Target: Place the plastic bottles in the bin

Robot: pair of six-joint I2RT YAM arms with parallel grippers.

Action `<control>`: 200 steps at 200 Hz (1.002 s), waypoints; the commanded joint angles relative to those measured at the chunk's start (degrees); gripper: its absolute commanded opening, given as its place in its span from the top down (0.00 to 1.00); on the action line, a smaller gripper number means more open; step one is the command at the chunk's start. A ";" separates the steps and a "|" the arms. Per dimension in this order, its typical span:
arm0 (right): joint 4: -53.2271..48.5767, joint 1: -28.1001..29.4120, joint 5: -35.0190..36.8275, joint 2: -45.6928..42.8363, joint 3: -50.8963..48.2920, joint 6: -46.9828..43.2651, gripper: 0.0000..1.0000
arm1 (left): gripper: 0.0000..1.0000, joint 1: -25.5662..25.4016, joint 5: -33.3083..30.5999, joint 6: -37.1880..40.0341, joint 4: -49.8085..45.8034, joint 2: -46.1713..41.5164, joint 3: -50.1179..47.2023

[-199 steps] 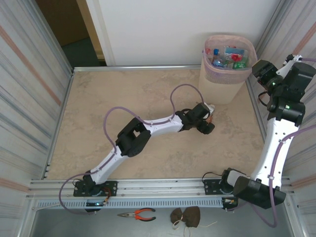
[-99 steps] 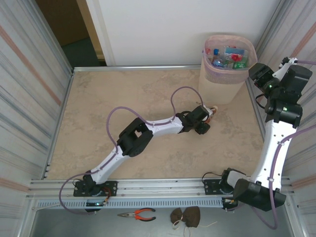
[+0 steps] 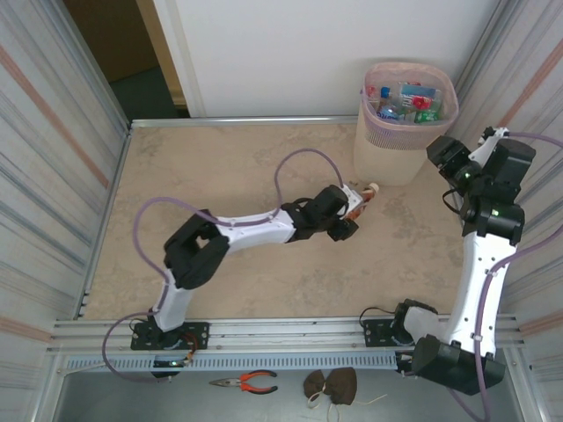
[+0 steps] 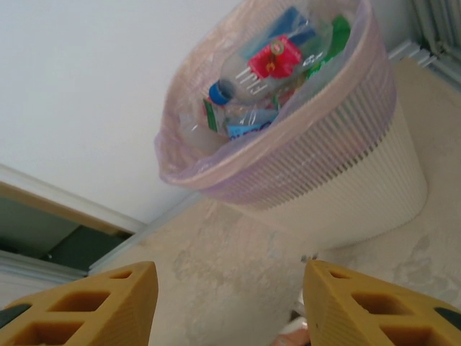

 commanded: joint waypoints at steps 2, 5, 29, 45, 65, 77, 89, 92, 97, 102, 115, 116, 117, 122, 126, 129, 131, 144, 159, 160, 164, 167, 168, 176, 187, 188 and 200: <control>0.65 0.97 -3.59 -2.80 -2.12 3.19 0.44 | 0.51 1.82 2.86 1.13 5.65 -8.83 -4.88; 0.82 1.09 -3.96 -2.99 -2.40 3.50 0.44 | 0.50 1.99 3.14 1.05 6.19 -9.54 -5.44; 2.25 3.10 -6.57 -3.94 -4.16 5.75 0.41 | 0.51 3.87 7.91 0.23 10.30 -16.47 -10.99; 3.60 4.89 -7.94 -4.28 -5.17 7.30 0.38 | 0.51 4.98 11.72 0.10 12.61 -20.59 -13.91; 6.04 7.97 -9.22 -4.11 -6.10 9.82 0.34 | 0.51 5.68 15.71 0.75 14.06 -24.81 -16.13; 7.51 10.42 -9.59 -3.64 -6.07 10.97 0.31 | 0.51 5.91 18.11 1.51 14.16 -26.87 -16.84; 8.78 13.11 -9.56 -2.96 -5.67 11.70 0.30 | 0.51 6.06 20.39 2.17 13.83 -28.61 -17.23; 9.12 13.79 -9.40 -2.75 -5.54 11.85 0.29 | 0.51 6.14 21.01 2.28 13.81 -28.99 -17.23; 9.78 14.97 -9.19 -2.47 -5.39 12.13 0.29 | 0.51 6.24 21.96 2.55 13.66 -29.55 -17.43; 10.31 16.13 -9.00 -1.97 -5.17 12.37 0.29 | 0.51 6.35 22.91 2.77 13.49 -30.13 -17.49; 11.40 18.85 -8.96 -0.63 -4.63 13.15 0.29 | 0.51 6.32 24.91 3.50 13.30 -31.43 -17.70; 11.49 19.06 -8.97 -0.50 -4.55 13.25 0.29 | 0.51 6.31 25.08 3.56 13.29 -31.50 -17.78; 11.57 19.20 -8.98 -0.44 -4.52 13.30 0.29 | 0.51 6.34 25.25 3.59 13.29 -31.58 -17.77; 11.88 20.07 -8.92 0.05 -4.28 13.57 0.29 | 0.51 6.28 25.96 3.85 13.21 -31.94 -17.76; 12.02 20.65 -8.87 0.23 -4.06 13.73 0.30 | 0.51 6.29 26.47 4.08 13.20 -32.20 -17.80; 12.14 21.13 -8.82 0.24 -3.98 13.86 0.30 | 0.51 6.29 26.79 4.13 13.20 -32.41 -17.78; 12.19 21.44 -8.81 0.24 -3.92 13.98 0.31 | 0.51 6.29 27.12 4.21 13.20 -32.55 -17.81; 12.68 23.12 -8.40 2.16 -3.40 14.48 0.35 | 0.51 6.30 27.84 4.27 13.20 -33.16 -17.84; 12.90 24.48 -7.80 2.39 -2.95 15.12 0.43 | 0.51 6.34 27.97 4.23 13.20 -33.57 -17.89; 12.98 24.51 -7.73 2.33 -2.97 15.16 0.43 | 0.51 6.32 28.01 4.23 13.20 -33.63 -17.87; 13.08 24.75 -7.53 2.22 -2.99 15.28 0.45 | 0.51 6.31 27.91 4.23 13.13 -33.75 -17.85; 13.09 24.85 -7.43 2.12 -3.01 15.41 0.45 | 0.51 6.36 27.86 4.22 13.11 -33.82 -17.85; 13.12 24.91 -7.41 2.15 -3.04 15.43 0.46 | 0.51 6.37 27.78 4.22 13.07 -33.84 -17.80; 13.10 25.23 -7.00 1.90 -3.20 15.70 0.48 | 0.51 6.34 27.41 4.23 12.89 -33.93 -17.89; 13.11 25.52 -6.55 1.62 -3.28 16.07 0.53 | 0.51 6.34 26.80 4.20 12.68 -33.94 -17.85; 13.13 25.55 -6.49 1.55 -3.31 16.12 0.53 | 0.51 6.36 26.77 4.22 12.68 -33.90 -17.85; 12.99 25.95 -6.26 1.39 -3.51 16.67 0.58 | 0.51 6.37 26.45 4.19 12.58 -33.87 -17.85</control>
